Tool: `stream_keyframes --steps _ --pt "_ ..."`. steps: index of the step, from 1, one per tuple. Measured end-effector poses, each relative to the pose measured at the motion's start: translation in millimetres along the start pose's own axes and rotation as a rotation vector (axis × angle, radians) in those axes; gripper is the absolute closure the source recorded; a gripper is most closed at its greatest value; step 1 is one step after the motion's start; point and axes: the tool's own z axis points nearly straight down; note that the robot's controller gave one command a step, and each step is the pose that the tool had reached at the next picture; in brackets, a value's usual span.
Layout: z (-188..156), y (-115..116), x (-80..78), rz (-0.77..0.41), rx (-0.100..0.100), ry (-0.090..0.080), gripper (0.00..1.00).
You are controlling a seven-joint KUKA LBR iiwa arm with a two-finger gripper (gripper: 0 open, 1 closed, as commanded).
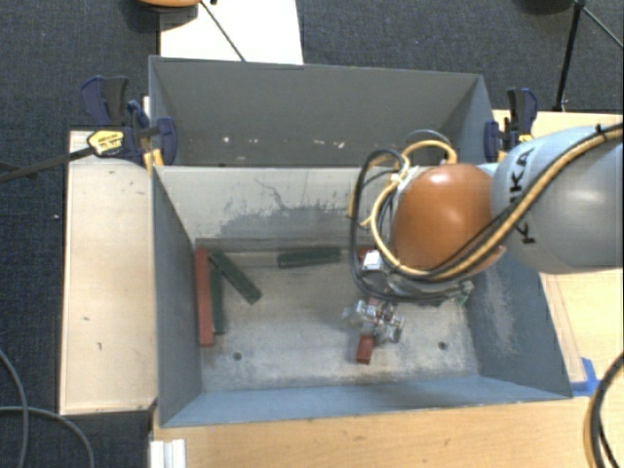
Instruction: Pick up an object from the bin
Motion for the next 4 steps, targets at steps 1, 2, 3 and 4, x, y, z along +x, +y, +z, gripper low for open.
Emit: stream_keyframes --steps 1,2,3,4 --pt "-17.6 1.8 0.5 0.001 -0.006 0.003 1.00" --pt "-40.7 0.7 0.0 0.000 -0.002 0.001 1.00" --pt "-58.9 -0.2 -0.6 0.002 0.004 -0.002 1.00" --pt "-72.9 0.2 -0.5 0.002 0.004 -0.001 1.00"
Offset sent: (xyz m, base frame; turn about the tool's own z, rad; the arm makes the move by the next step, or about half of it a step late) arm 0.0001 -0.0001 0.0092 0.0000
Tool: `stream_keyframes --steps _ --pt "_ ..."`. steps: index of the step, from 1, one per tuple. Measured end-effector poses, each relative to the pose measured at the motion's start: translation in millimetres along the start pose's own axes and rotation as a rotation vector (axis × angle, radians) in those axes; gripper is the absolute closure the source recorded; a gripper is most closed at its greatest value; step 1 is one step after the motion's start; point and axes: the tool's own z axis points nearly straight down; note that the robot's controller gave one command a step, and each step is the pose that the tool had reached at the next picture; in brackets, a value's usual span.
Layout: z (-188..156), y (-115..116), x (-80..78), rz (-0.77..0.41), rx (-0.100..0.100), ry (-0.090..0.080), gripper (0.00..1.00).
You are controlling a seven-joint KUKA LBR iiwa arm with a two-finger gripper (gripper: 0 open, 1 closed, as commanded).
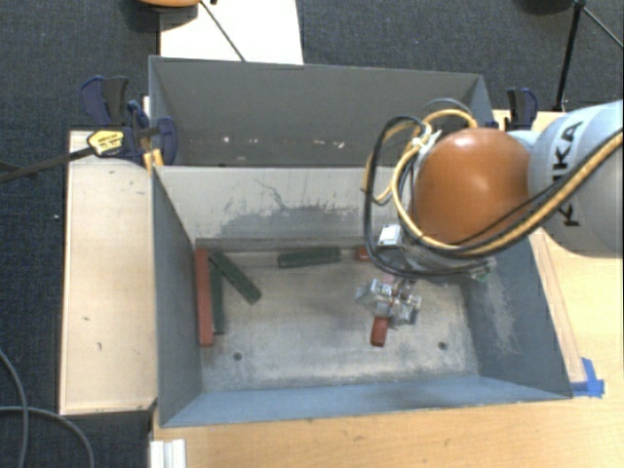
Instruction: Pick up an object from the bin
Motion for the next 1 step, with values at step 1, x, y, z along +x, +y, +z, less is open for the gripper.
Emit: stream_keyframes --steps 1 --pt "-13.0 -0.1 -0.1 0.000 0.000 0.000 1.00"
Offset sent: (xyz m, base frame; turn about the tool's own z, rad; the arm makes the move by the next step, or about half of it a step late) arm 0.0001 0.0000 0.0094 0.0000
